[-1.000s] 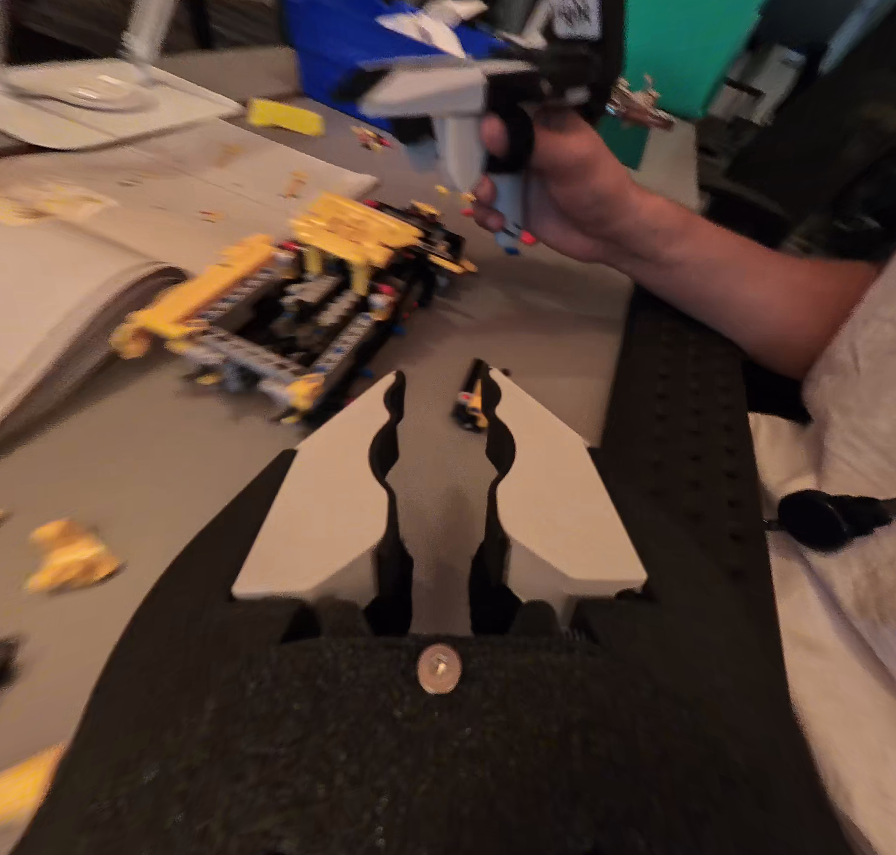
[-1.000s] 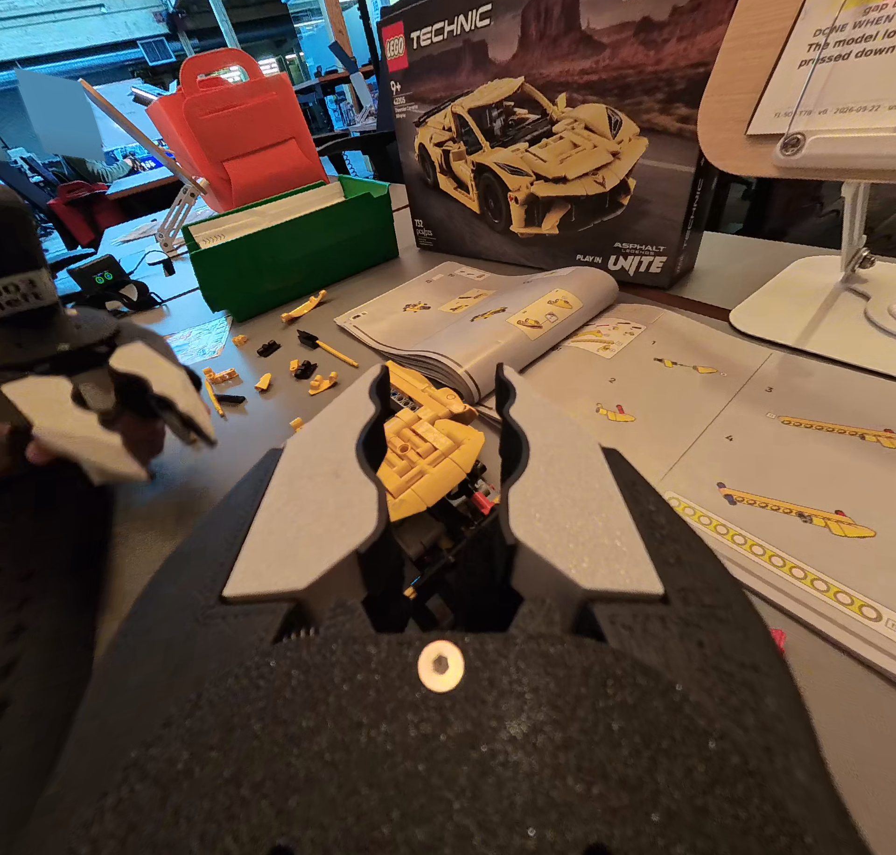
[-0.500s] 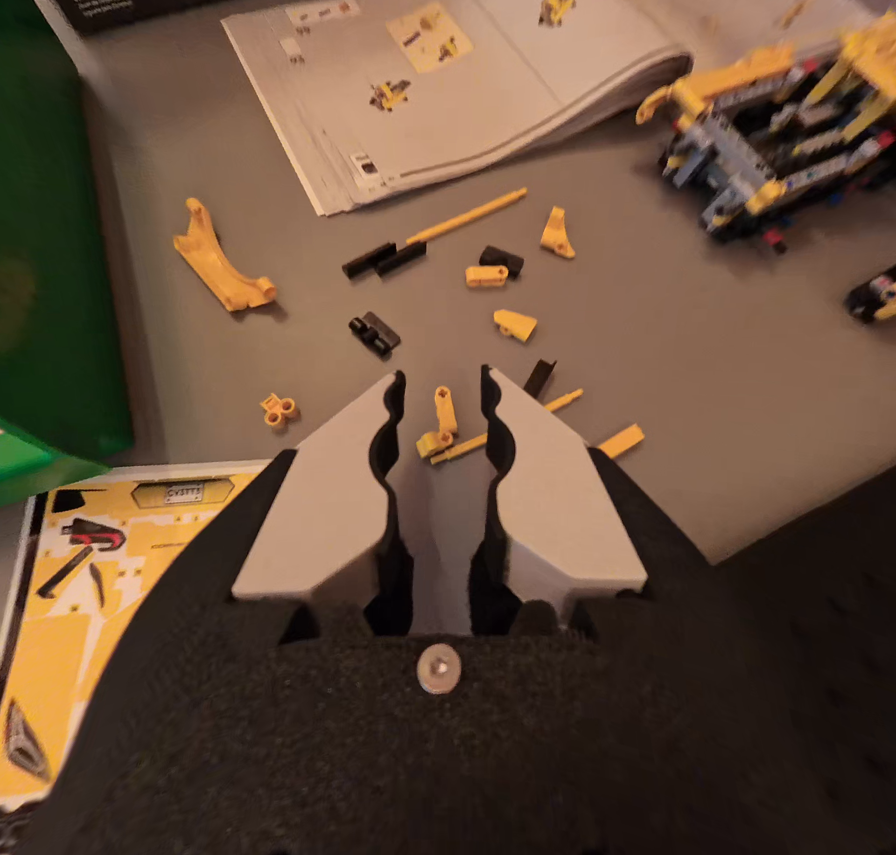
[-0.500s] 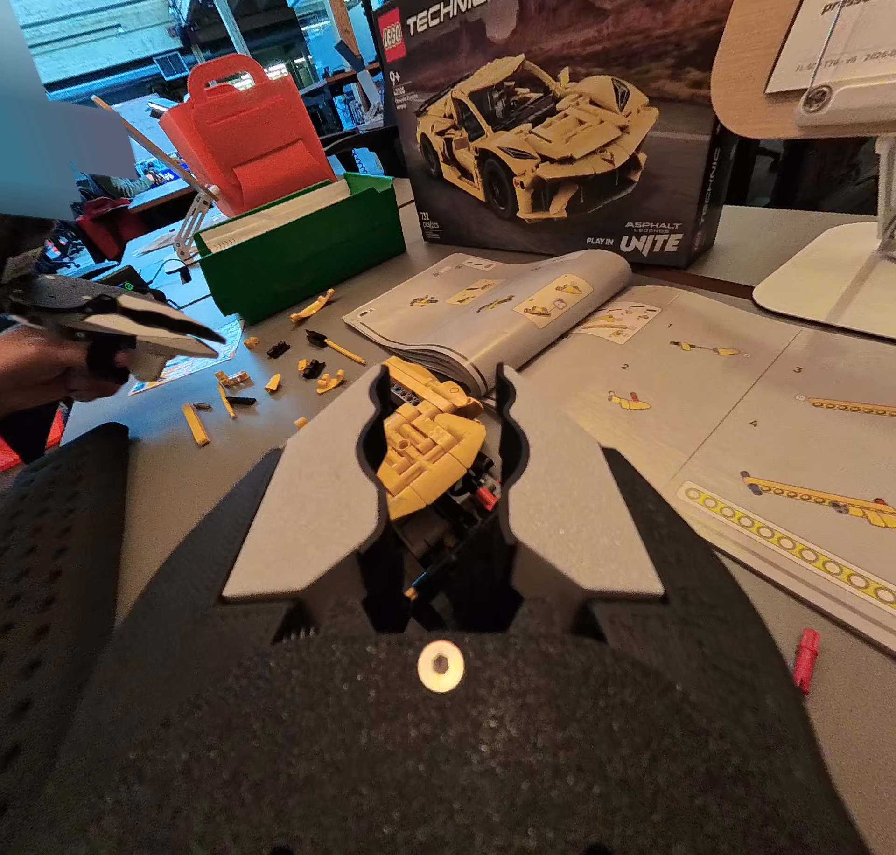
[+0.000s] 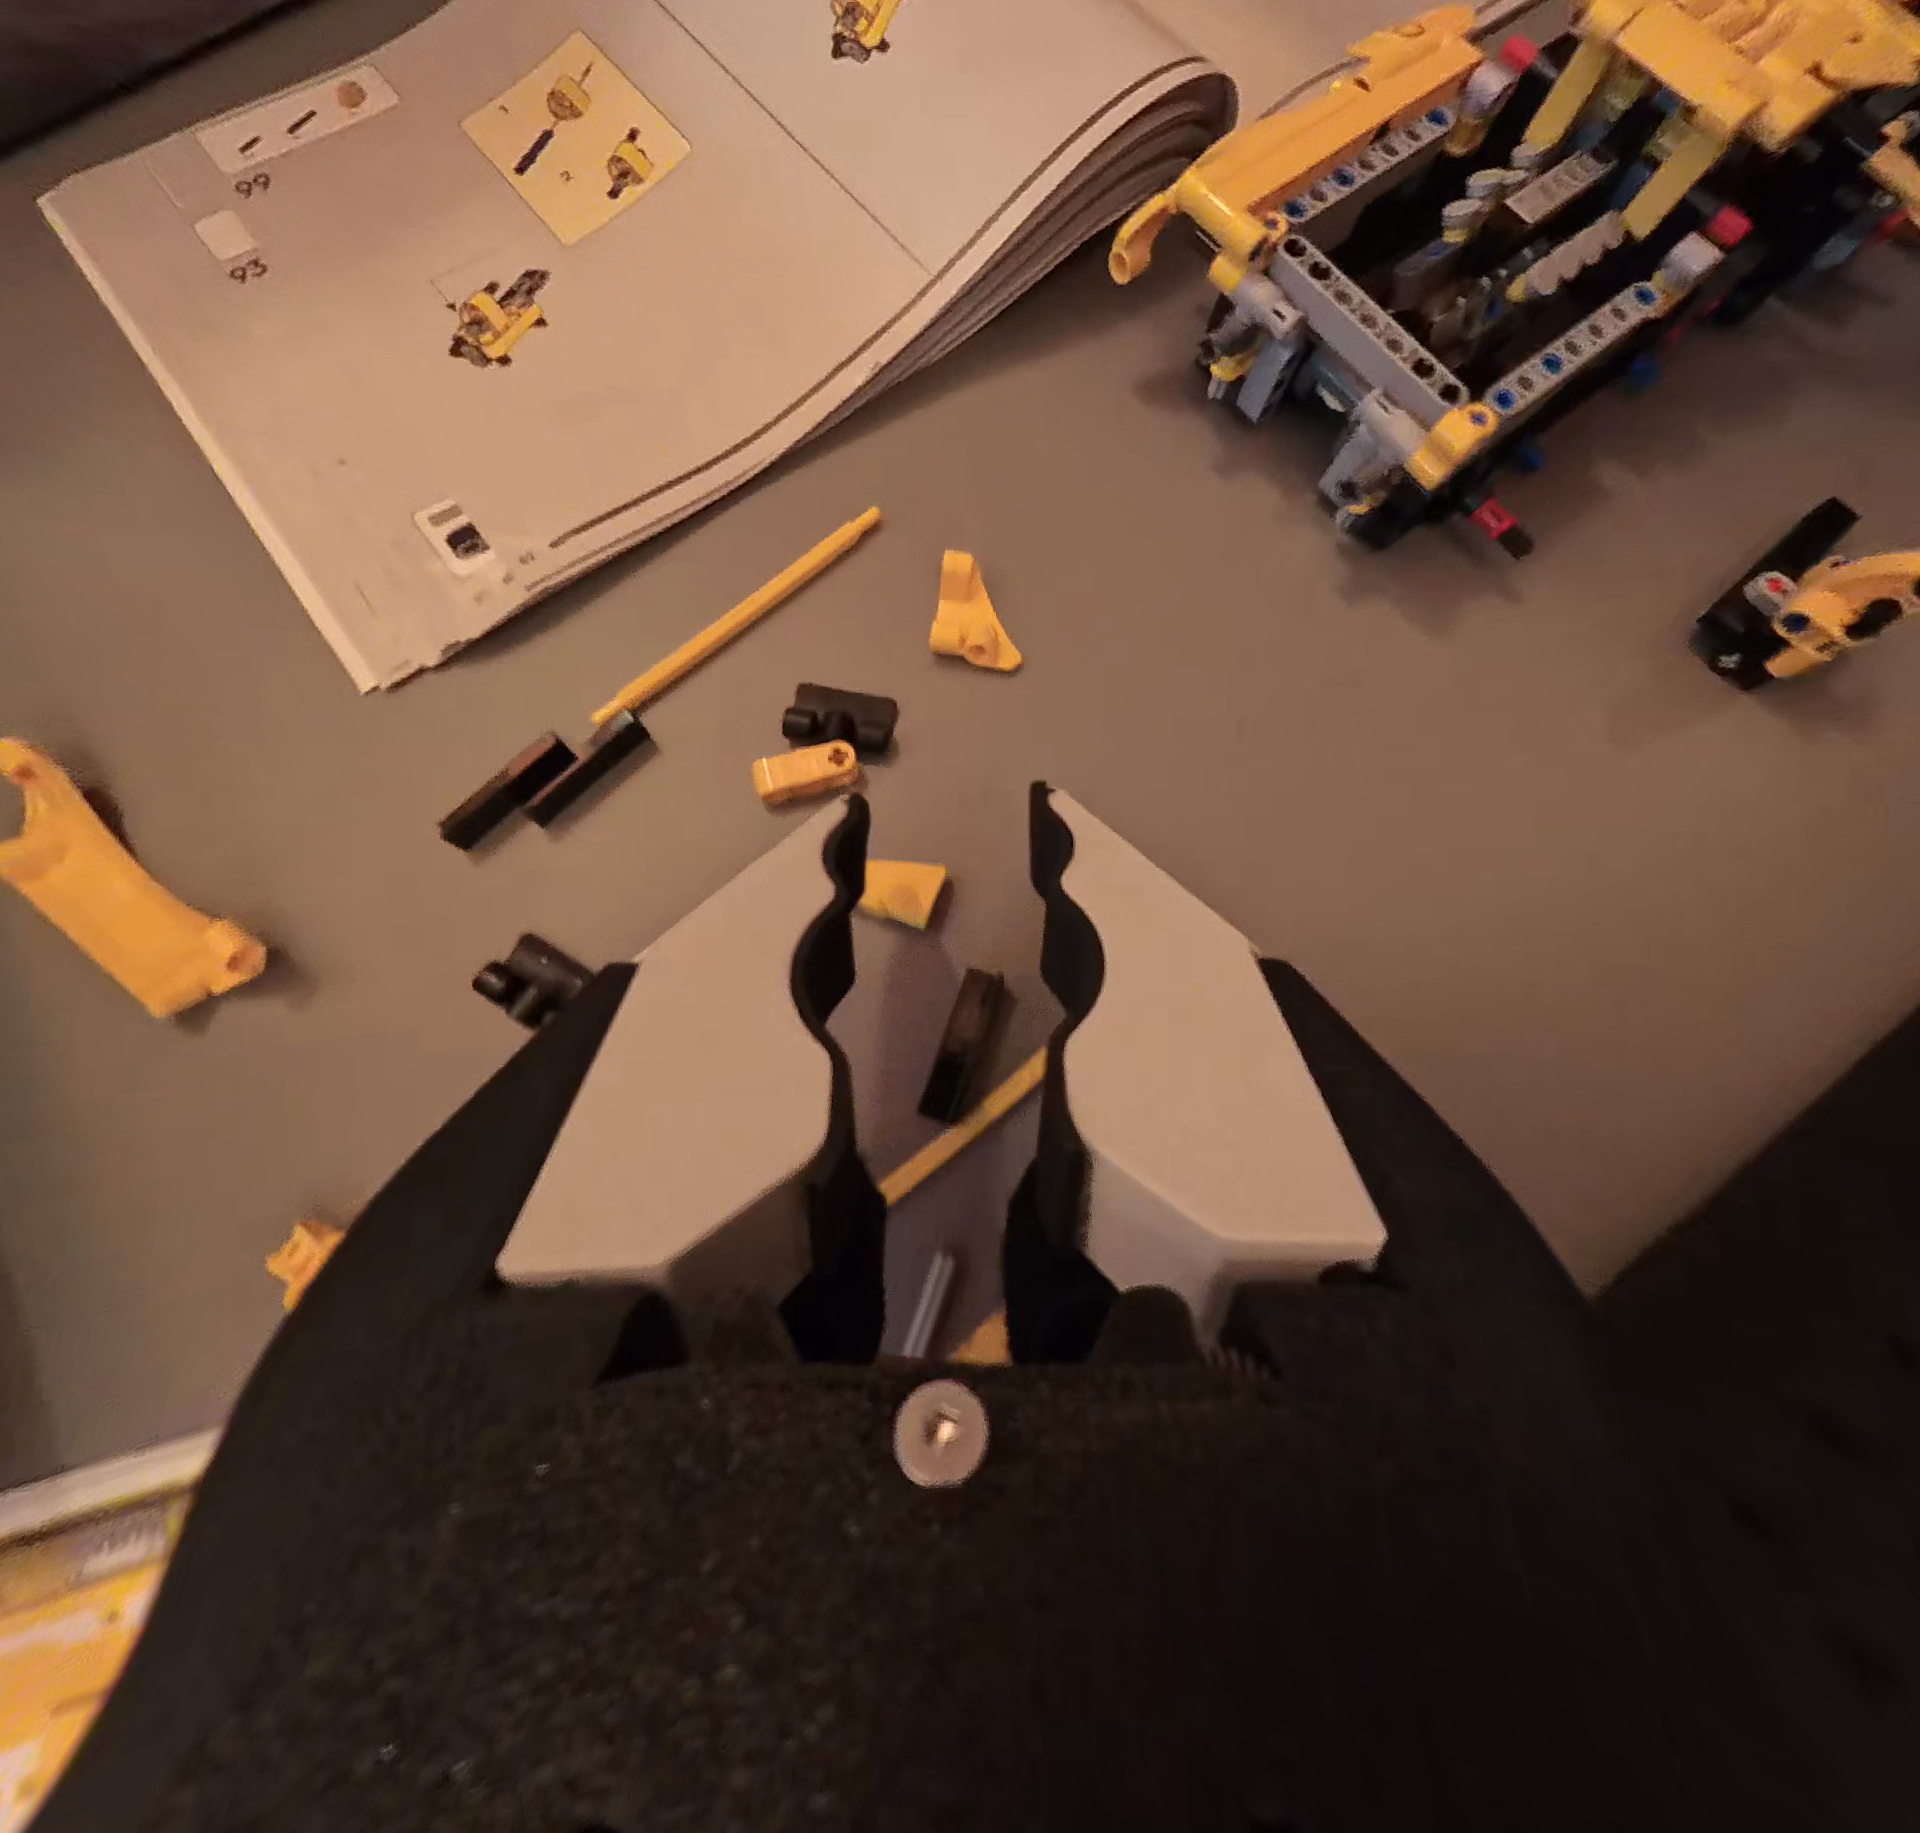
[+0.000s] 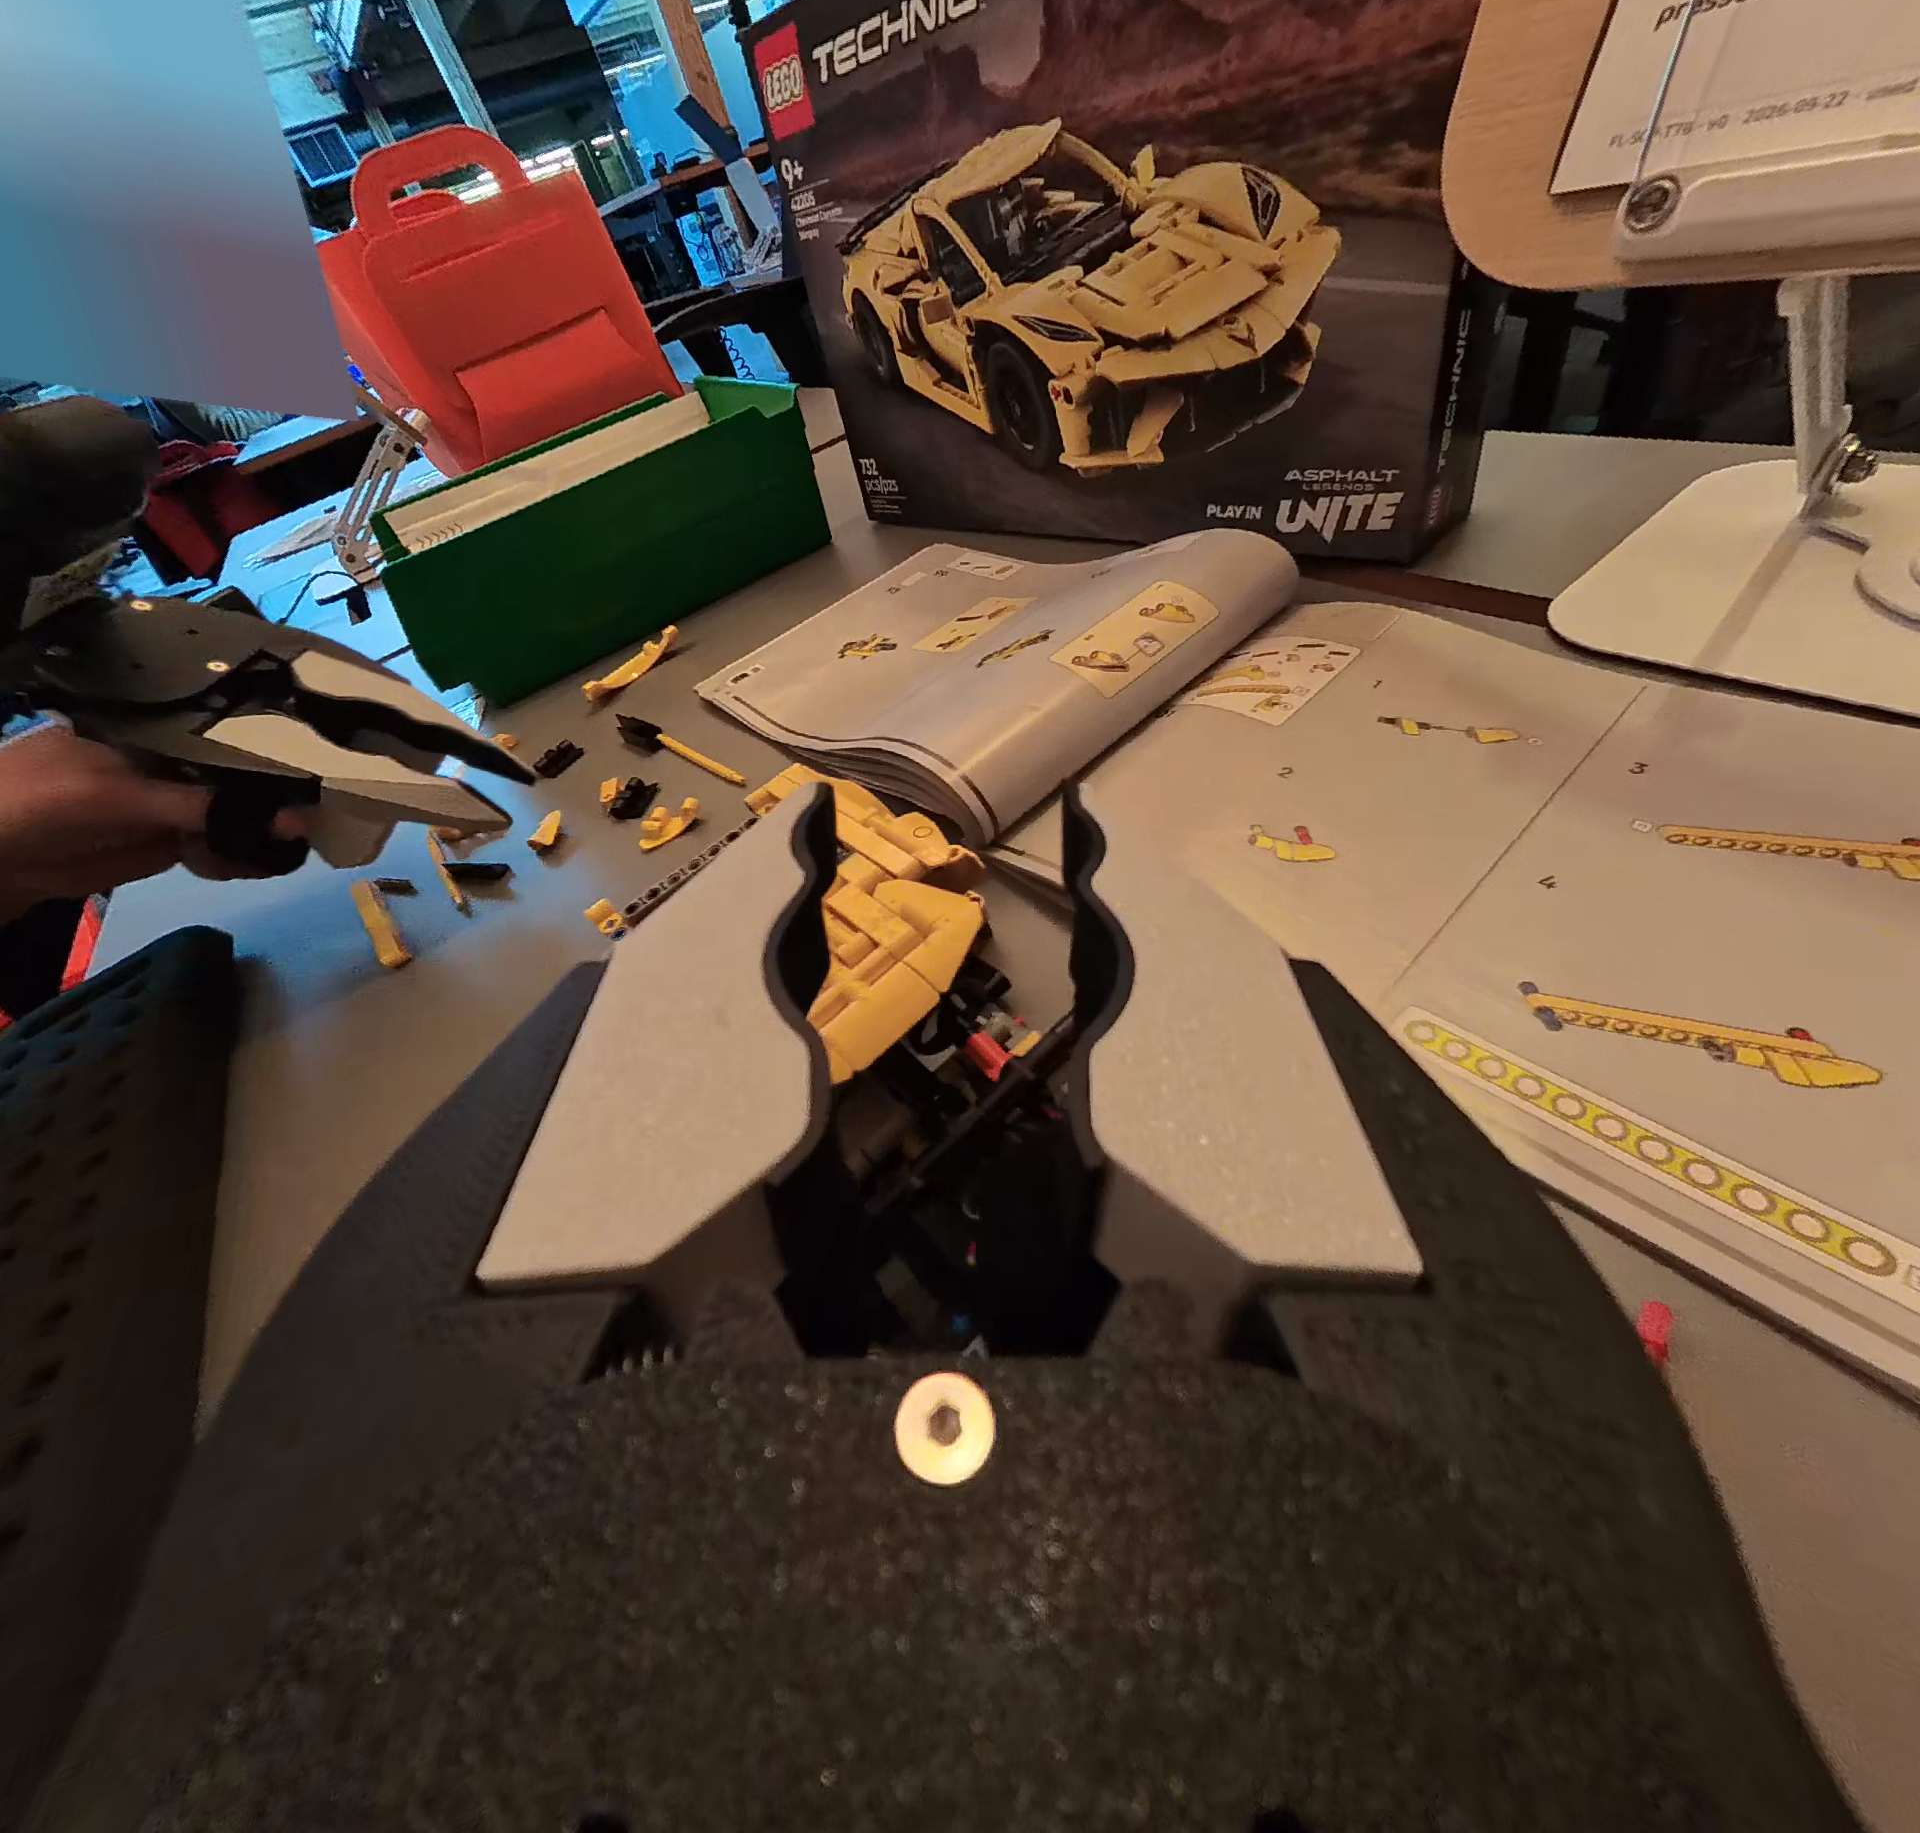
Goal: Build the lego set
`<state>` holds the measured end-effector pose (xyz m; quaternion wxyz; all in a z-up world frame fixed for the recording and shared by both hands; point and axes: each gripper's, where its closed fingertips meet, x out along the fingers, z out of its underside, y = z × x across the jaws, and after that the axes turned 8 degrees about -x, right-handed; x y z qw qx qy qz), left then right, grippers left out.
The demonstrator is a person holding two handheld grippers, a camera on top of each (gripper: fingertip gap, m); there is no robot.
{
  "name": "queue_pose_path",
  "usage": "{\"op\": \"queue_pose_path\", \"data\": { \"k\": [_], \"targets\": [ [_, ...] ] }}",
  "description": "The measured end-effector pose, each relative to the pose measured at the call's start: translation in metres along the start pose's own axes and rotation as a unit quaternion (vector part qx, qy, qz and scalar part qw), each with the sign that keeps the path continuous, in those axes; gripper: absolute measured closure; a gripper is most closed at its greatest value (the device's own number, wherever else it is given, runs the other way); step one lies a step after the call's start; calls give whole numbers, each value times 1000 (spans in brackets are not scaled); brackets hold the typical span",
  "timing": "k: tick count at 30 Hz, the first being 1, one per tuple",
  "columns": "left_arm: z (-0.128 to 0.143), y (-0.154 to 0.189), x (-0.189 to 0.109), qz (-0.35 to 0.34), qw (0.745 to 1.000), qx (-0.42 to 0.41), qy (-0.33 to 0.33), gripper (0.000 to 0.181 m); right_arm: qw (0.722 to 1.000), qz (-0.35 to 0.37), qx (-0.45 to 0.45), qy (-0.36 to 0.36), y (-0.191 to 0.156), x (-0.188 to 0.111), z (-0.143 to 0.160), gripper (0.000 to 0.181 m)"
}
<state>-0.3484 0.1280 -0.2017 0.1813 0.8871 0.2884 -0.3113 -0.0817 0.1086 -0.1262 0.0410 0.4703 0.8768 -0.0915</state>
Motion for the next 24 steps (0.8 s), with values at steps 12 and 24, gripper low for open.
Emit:
{"op": "queue_pose_path", "data": {
  "k": [12, 24],
  "targets": [
    [-17, 3, 36, 42, 999, -5, -1, 151, 1000, 21, 10, 9, 18, -4, 2, 140],
    [-21, 5, 55, 59, 998, -6, -16, 152, 1000, 12, 7, 0, 13, -3, 4, 141]
  ]
}}
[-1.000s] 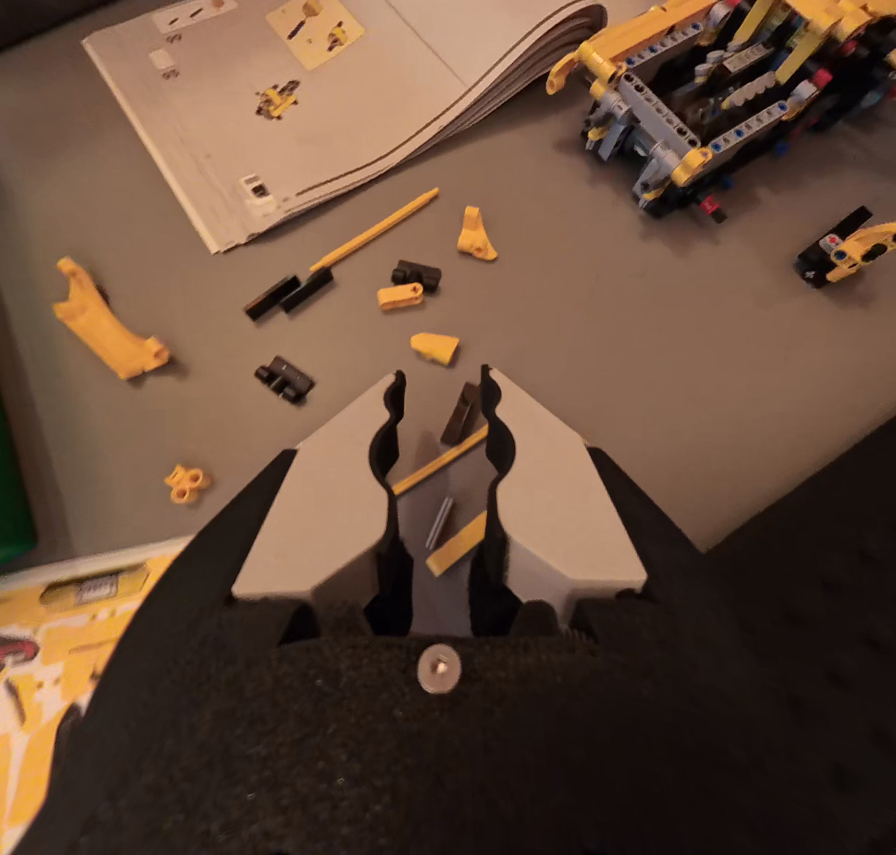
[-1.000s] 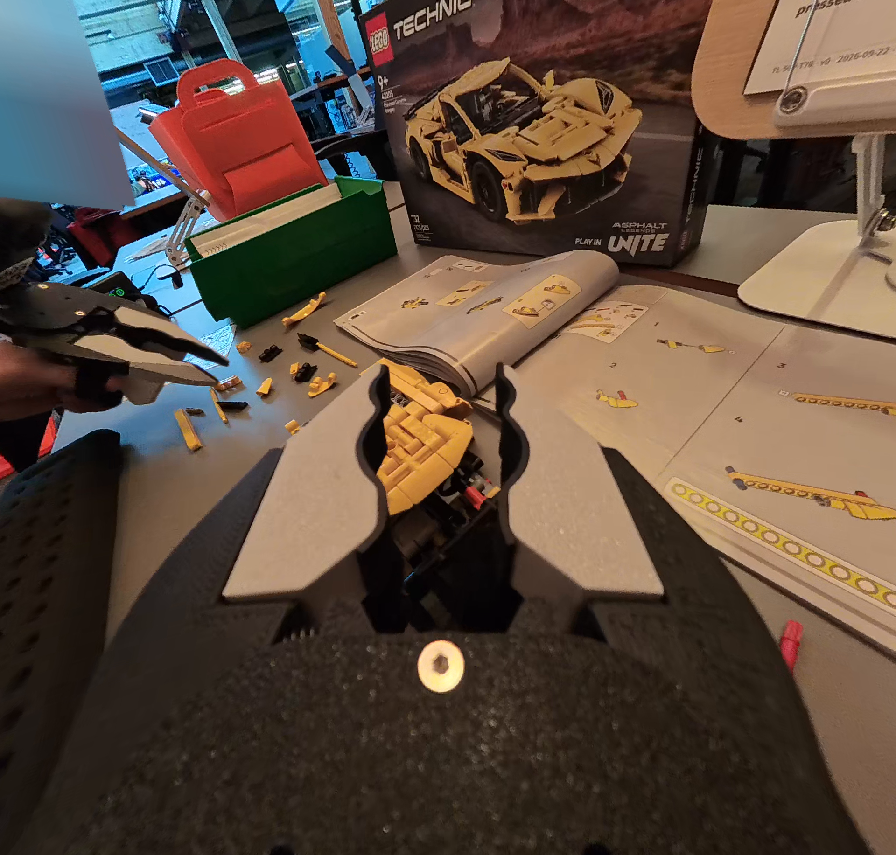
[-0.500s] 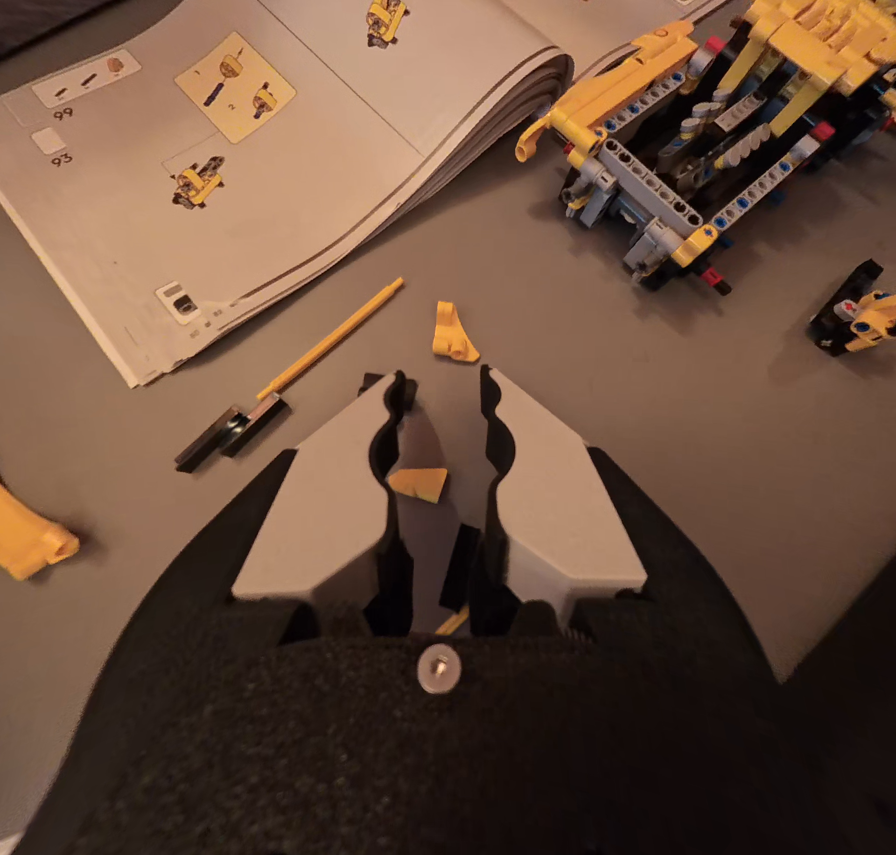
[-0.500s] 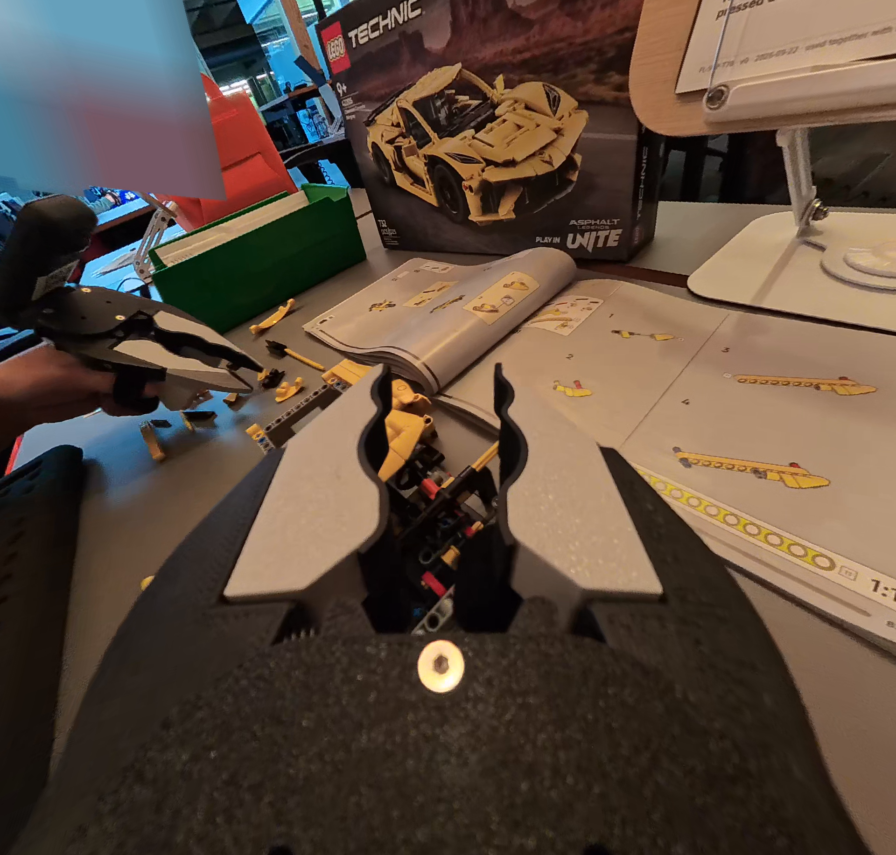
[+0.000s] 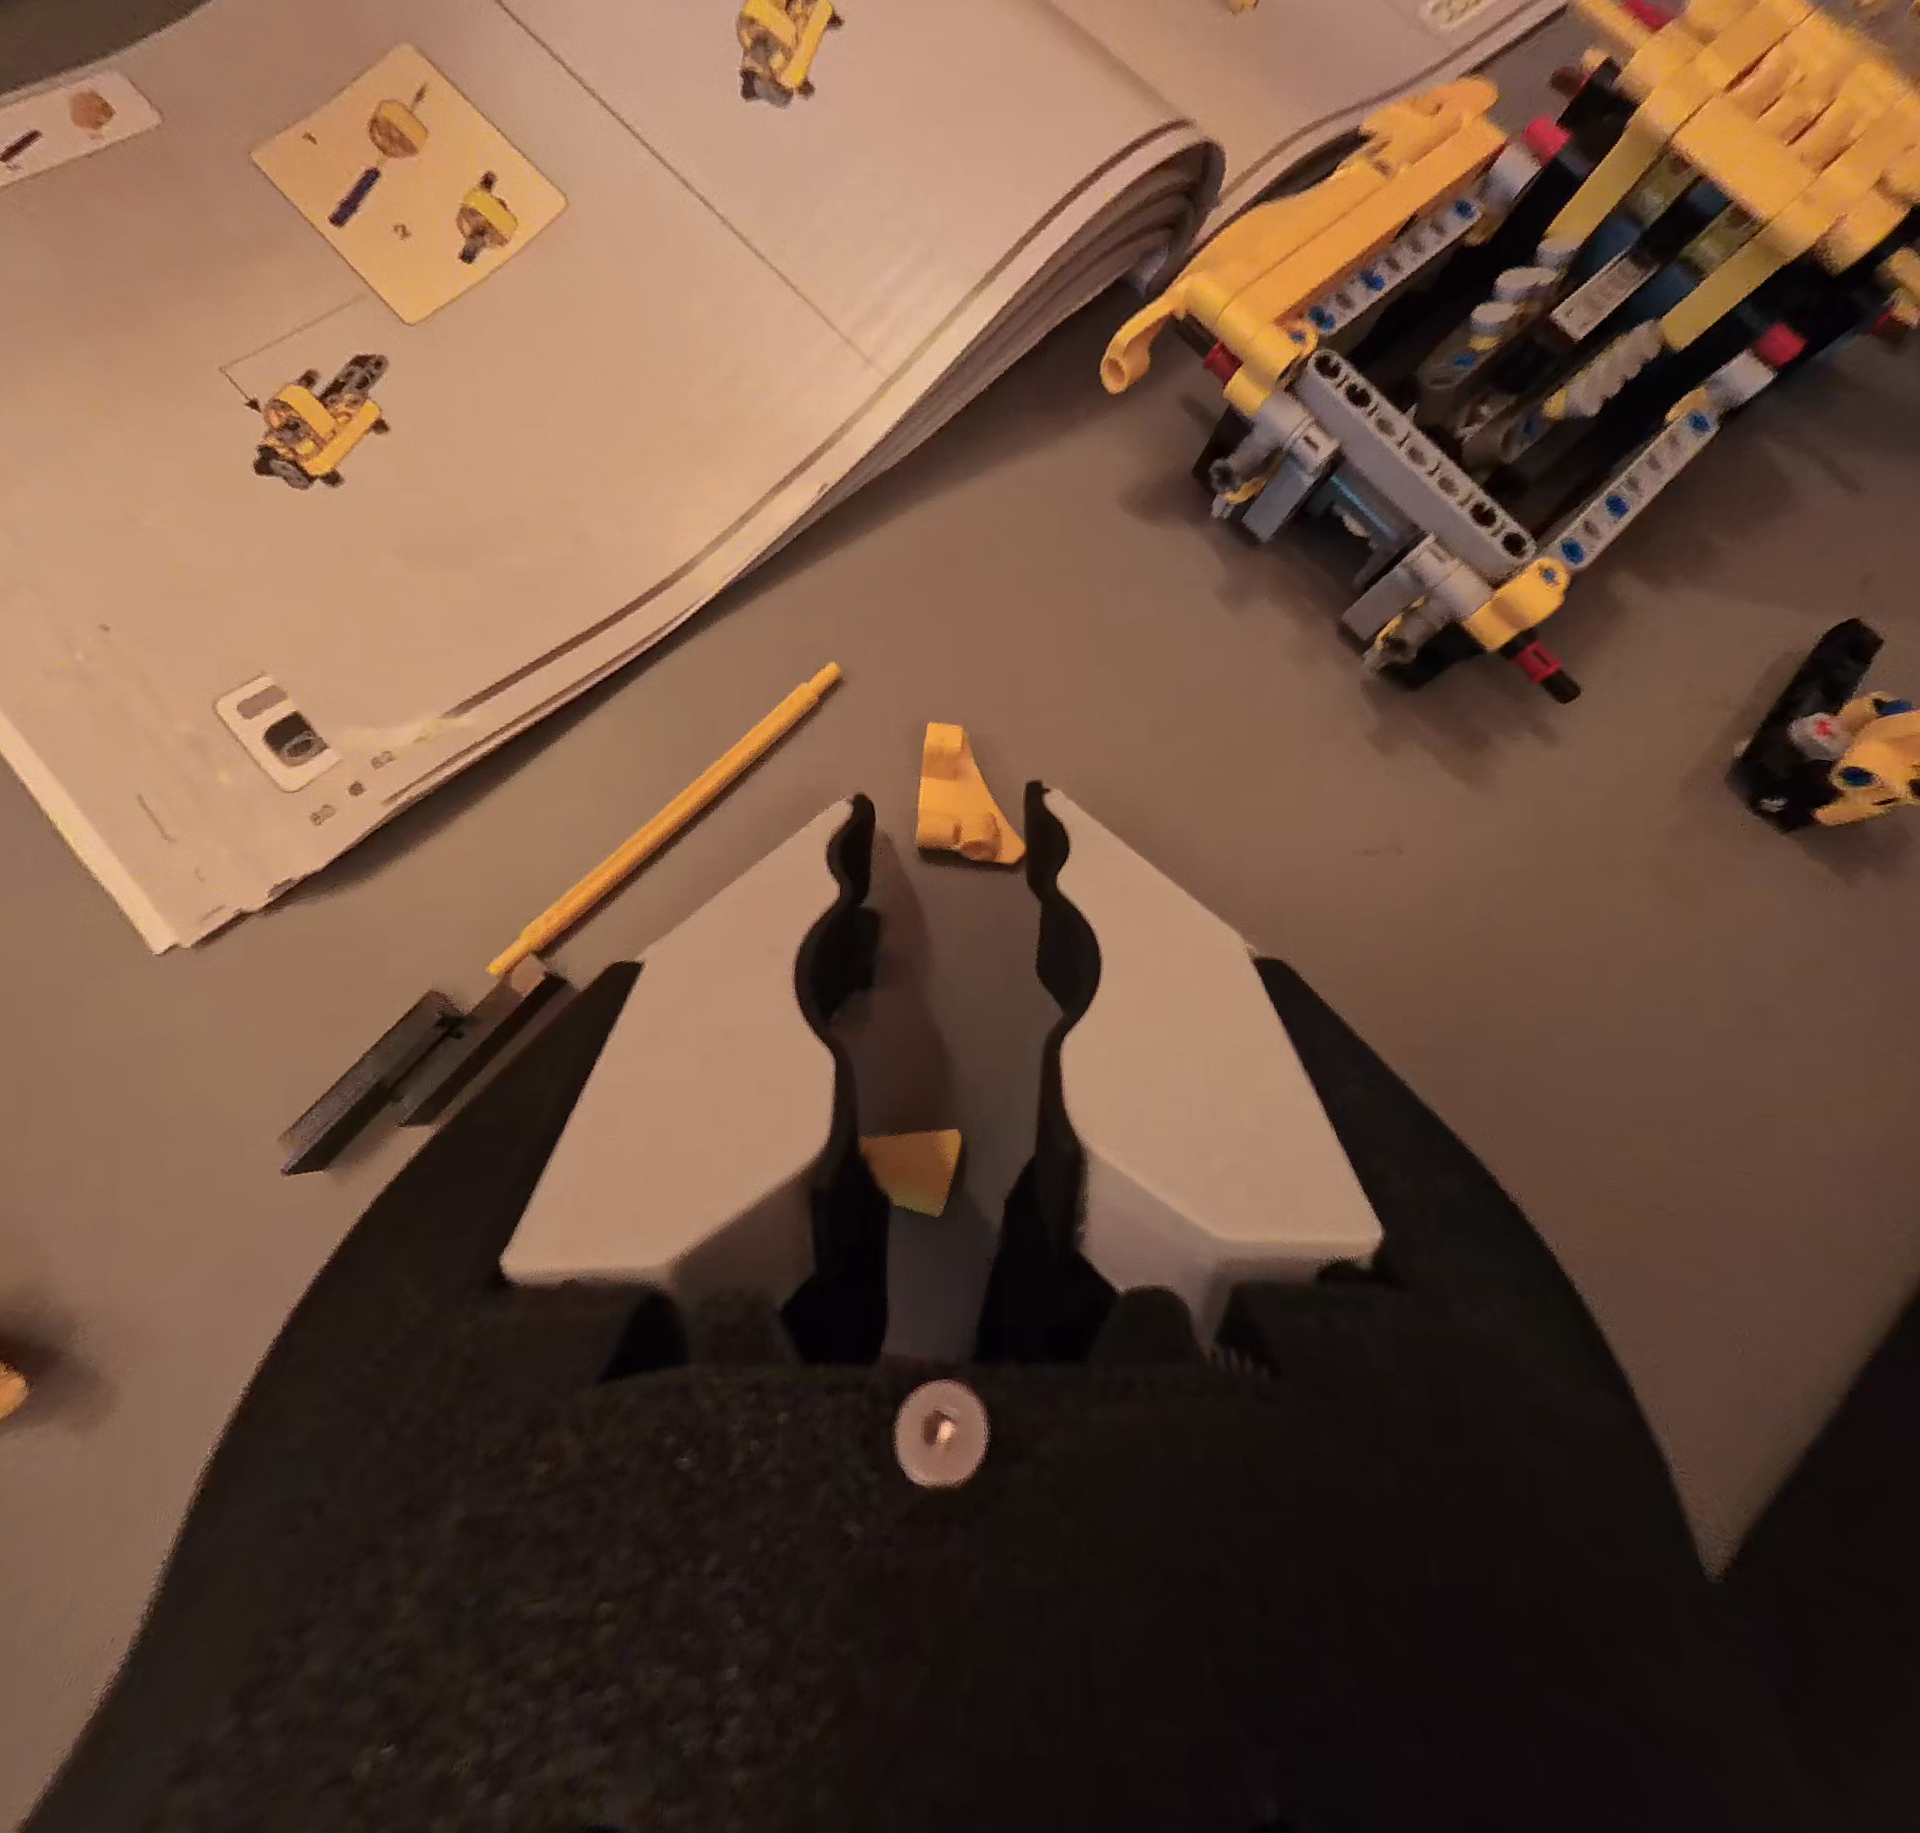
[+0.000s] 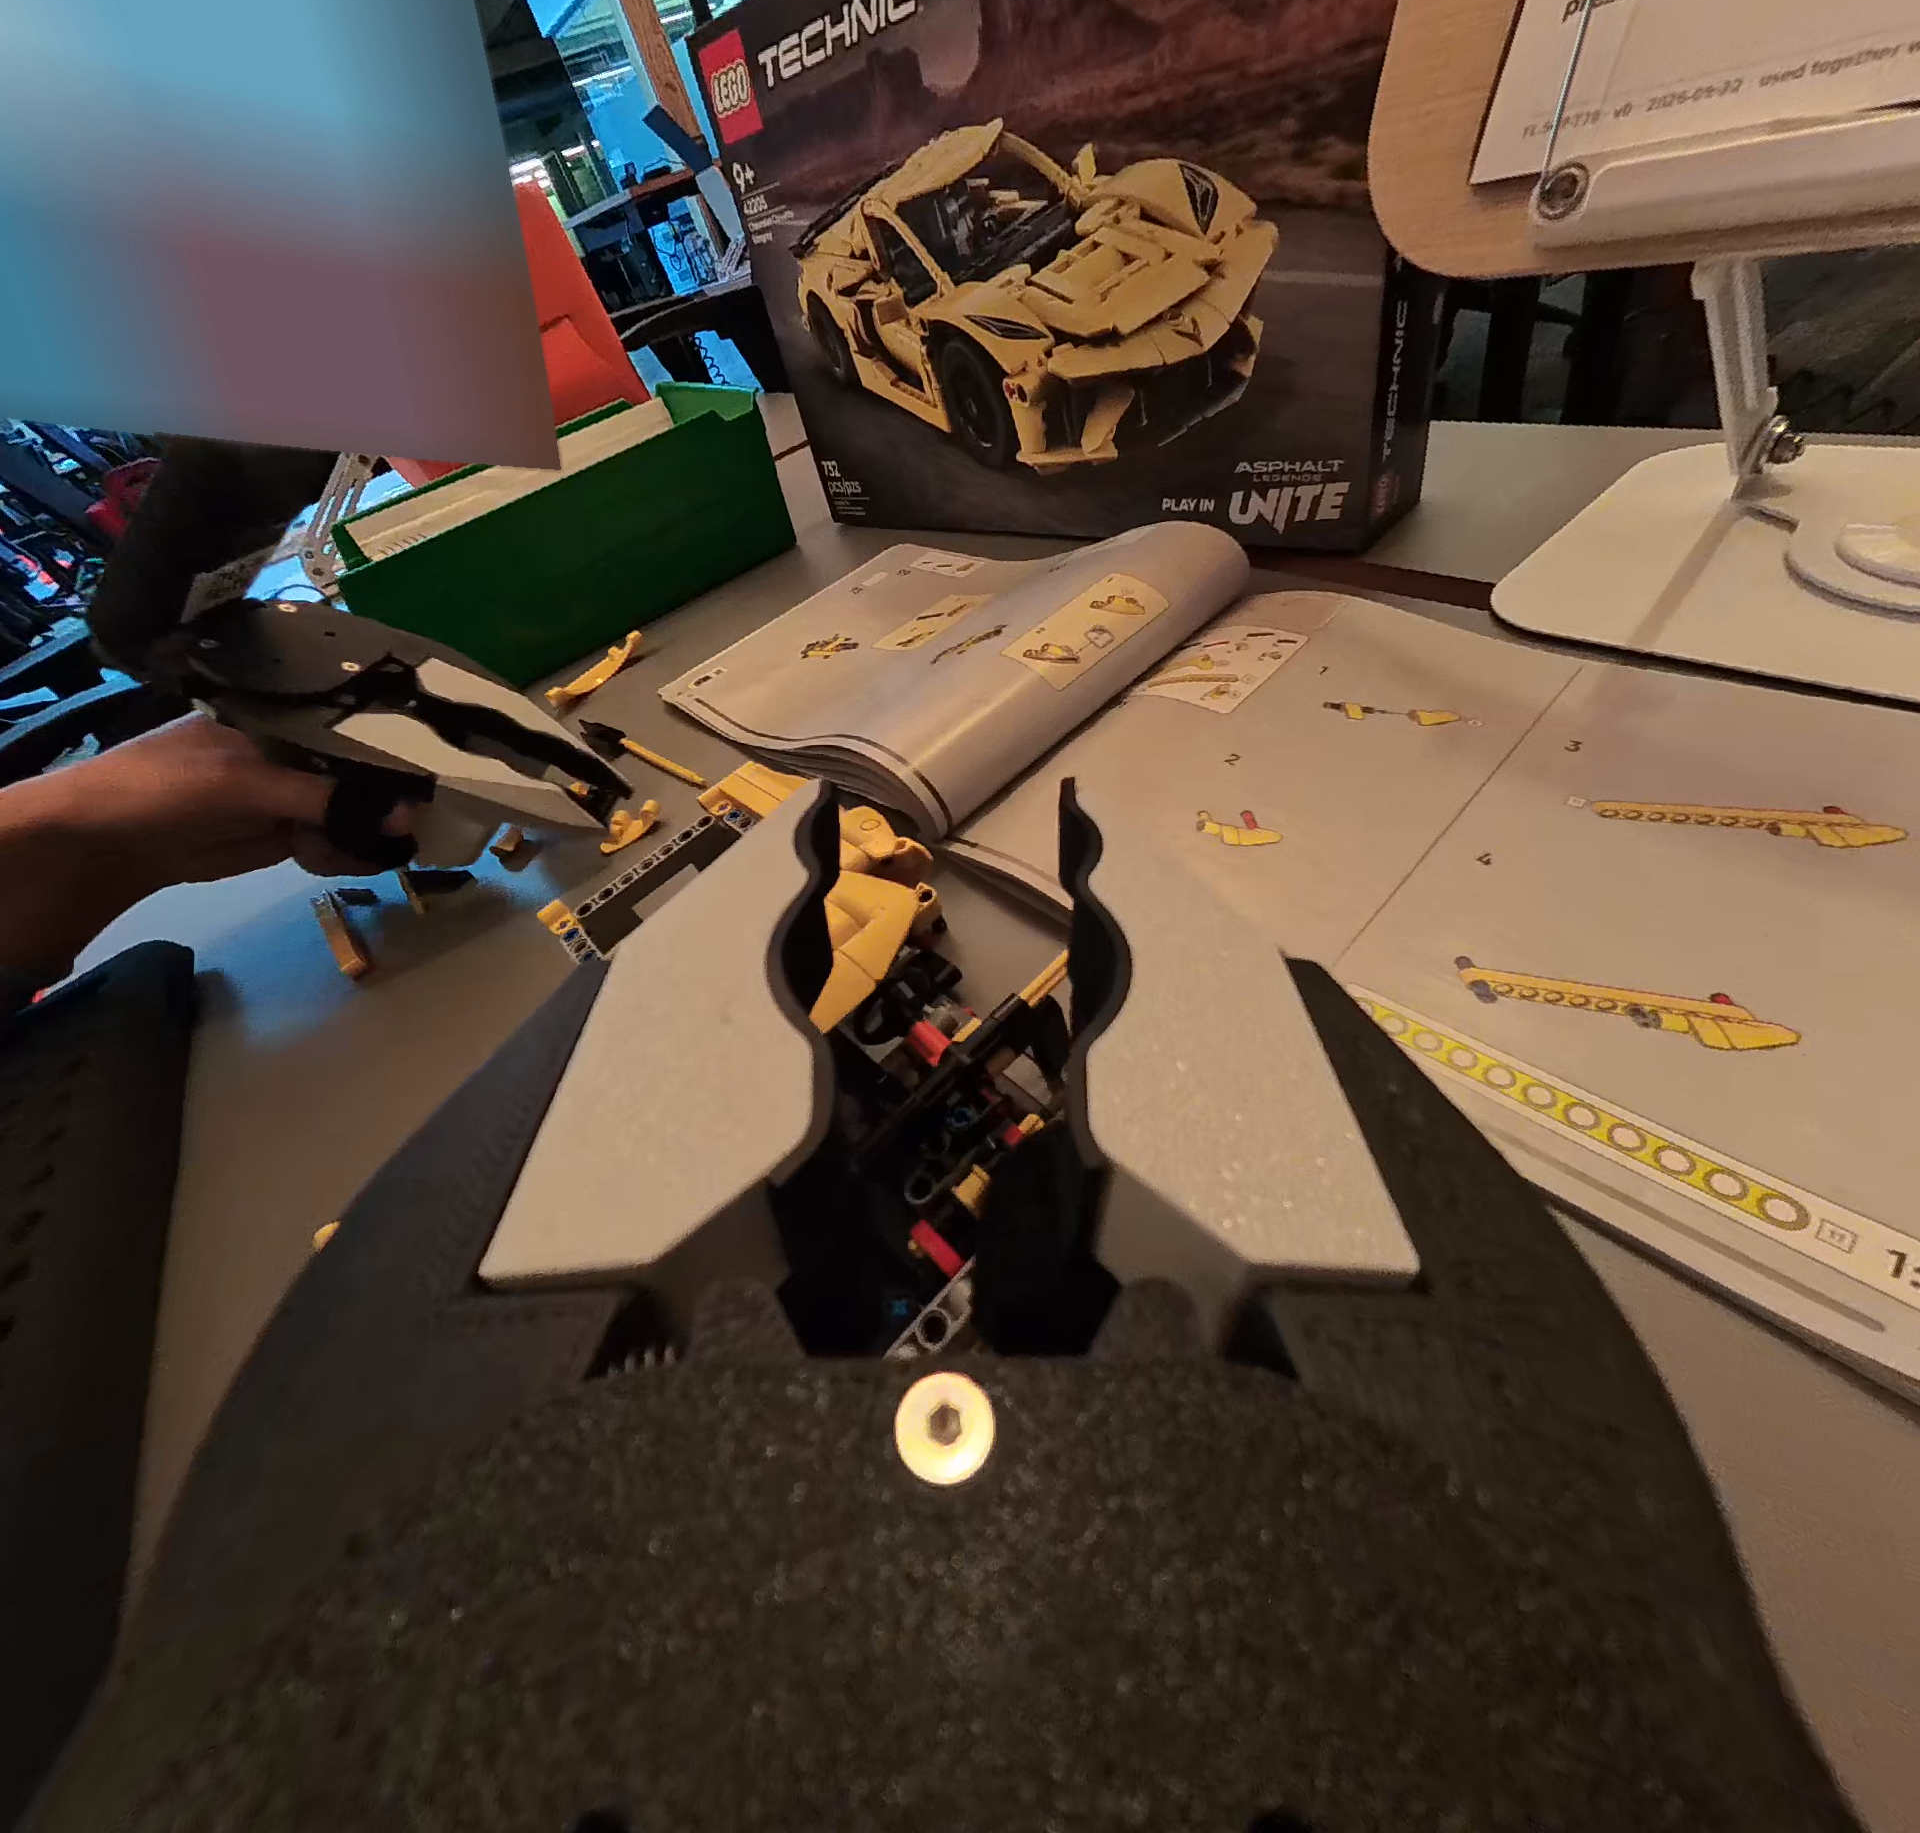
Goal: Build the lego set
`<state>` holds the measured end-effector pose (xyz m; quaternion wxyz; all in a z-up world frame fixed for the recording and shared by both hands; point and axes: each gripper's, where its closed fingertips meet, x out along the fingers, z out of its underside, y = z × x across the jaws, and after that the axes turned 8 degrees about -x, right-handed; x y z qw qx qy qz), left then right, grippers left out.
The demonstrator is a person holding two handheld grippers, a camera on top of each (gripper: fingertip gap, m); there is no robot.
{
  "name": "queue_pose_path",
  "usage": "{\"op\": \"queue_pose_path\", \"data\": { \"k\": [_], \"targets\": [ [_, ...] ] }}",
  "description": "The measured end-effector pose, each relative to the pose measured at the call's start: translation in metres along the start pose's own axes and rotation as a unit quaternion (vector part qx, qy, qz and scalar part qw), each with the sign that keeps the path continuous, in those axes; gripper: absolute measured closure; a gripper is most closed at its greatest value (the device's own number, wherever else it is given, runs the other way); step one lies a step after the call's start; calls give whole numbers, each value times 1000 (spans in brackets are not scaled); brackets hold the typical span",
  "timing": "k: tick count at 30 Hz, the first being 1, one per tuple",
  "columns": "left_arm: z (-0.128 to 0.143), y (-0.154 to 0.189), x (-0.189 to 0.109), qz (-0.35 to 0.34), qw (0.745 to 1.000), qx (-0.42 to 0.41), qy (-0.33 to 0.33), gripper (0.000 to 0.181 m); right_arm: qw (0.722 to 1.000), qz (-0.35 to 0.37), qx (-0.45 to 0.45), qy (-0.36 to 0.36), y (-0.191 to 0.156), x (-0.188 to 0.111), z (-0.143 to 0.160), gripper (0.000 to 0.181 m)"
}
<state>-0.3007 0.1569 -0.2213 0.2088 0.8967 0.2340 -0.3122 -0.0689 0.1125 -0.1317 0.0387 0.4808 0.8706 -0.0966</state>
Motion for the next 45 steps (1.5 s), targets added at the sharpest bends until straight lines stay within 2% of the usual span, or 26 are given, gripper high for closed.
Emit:
{"op": "queue_pose_path", "data": {
  "k": [3, 7, 10, 13, 18, 20, 21, 24, 28, 30, 33, 36, 39, 43, 45],
  "targets": [
    [7, 0, 5, -9, 1000, 18, -21, 166, 1000, 1, -2, 0, 0, -1, -1, 141],
    [2, 5, 1, -18, 999, 30, -14, 166, 1000, -2, -4, 6, -2, -2, -4, 141],
    [-16, 32, -8, 44, 998, -11, 43, 166, 1000, -23, -19, 11, -13, -1, -8, 141],
    [-45, 66, -22, 114, 981, -63, 146, 166, 996, -72, -48, 14, -43, 3, -14, 142],
    [-80, 126, -47, 222, 924, -115, 291, 166, 971, -238, 1, 5, -128, 16, -20, 144],
    [-91, 146, -62, 290, 882, -156, 337, 166, 945, -325, 29, 22, -163, 9, -27, 142],
    [-95, 153, -67, 328, 859, -191, 343, 166, 939, -343, 23, 28, -172, 6, -29, 139],
    [-101, 166, -77, 409, 797, -272, 352, 166, 955, -284, -79, 28, -171, 8, -27, 136],
    [-99, 173, -80, 453, 747, -333, 355, 167, 954, -271, -99, 87, -183, -4, -52, 134],
    [-97, 177, -81, 476, 726, -357, 346, 167, 958, -242, -130, 78, -181, -3, -49, 131],
    [-93, 186, -83, 494, 711, -370, 336, 166, 955, -206, -199, 77, -183, -3, -46, 131],
    [-89, 199, -87, 522, 699, -371, 318, 167, 947, -210, -238, 49, -194, 2, -36, 133],
    [-87, 209, -93, 545, 691, -366, 303, 167, 940, -221, -256, 51, -203, -2, -37, 144],
    [-81, 214, -94, 534, 720, -338, 286, 167, 932, -234, -274, 38, -206, -6, -32, 149],
    [-76, 215, -95, 531, 737, -317, 272, 168, 925, -266, -272, 26, -213, -10, -27, 143]
  ]
}}
